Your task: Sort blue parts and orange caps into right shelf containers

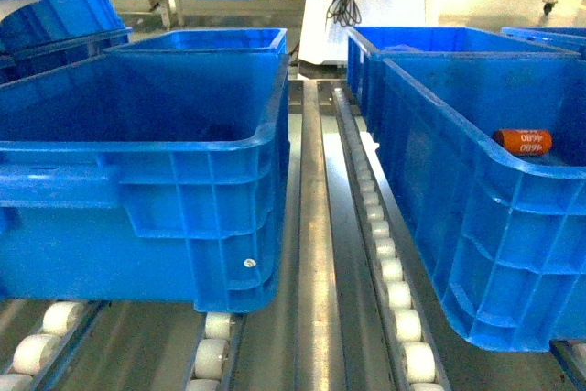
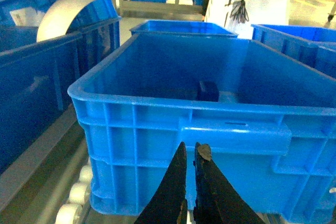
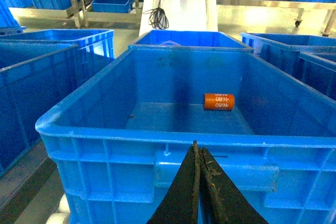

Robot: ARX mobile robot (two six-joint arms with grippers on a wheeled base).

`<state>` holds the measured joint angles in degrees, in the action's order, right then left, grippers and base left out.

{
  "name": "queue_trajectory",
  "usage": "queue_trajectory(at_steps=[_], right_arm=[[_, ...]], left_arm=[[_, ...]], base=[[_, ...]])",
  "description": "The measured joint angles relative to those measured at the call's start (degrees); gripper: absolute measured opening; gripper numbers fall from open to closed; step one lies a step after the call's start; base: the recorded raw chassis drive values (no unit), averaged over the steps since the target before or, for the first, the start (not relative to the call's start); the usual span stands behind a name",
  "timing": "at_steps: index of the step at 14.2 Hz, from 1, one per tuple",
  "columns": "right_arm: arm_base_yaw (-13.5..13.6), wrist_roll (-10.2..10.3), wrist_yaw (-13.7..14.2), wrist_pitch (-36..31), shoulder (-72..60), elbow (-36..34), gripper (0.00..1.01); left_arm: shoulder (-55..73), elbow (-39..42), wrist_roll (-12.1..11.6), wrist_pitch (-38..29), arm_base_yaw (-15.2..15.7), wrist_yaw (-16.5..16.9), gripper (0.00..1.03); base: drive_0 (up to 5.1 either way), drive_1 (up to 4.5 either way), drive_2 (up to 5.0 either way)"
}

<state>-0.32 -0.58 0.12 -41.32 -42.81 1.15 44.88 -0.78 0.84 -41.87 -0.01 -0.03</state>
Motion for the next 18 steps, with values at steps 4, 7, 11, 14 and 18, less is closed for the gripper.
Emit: queue_trajectory(at_steps=[4, 7, 11, 14, 18], right_arm=[[0.00, 0.02, 0.00, 11.15, 12.13, -0.39, 0.03], [0.00, 0.07, 0.00, 17.77, 19.19, -0.42, 0.03], [0.00, 0.11, -0.02, 41.75, 42.49, -0.42, 0.03], [0.02, 0.11, -0.15, 41.57, 42.49, -0.42, 0.35], [0.00, 0.11, -0.15, 41.55, 42.49, -0.42, 0.53]], left_arm=[[-12.92, 0.15, 0.00, 10.78, 0.00, 0.00, 0.02], [-20.41, 0.15, 0.00, 17.51, 0.00, 0.00, 0.02], [-44.26, 0.13, -0.02, 42.47, 0.00, 0.00, 0.02], [-44.26, 0.13, -0.02, 42.10, 0.00, 0.02, 0.29], [-44.26, 0.13, -0.02, 42.10, 0.00, 0.02, 0.48]], base=[[0.0, 0.00, 0.0], [0.0, 0.00, 0.0], [0.0, 0.00, 0.0], [0.0, 0.00, 0.0], [0.0, 0.00, 0.0]])
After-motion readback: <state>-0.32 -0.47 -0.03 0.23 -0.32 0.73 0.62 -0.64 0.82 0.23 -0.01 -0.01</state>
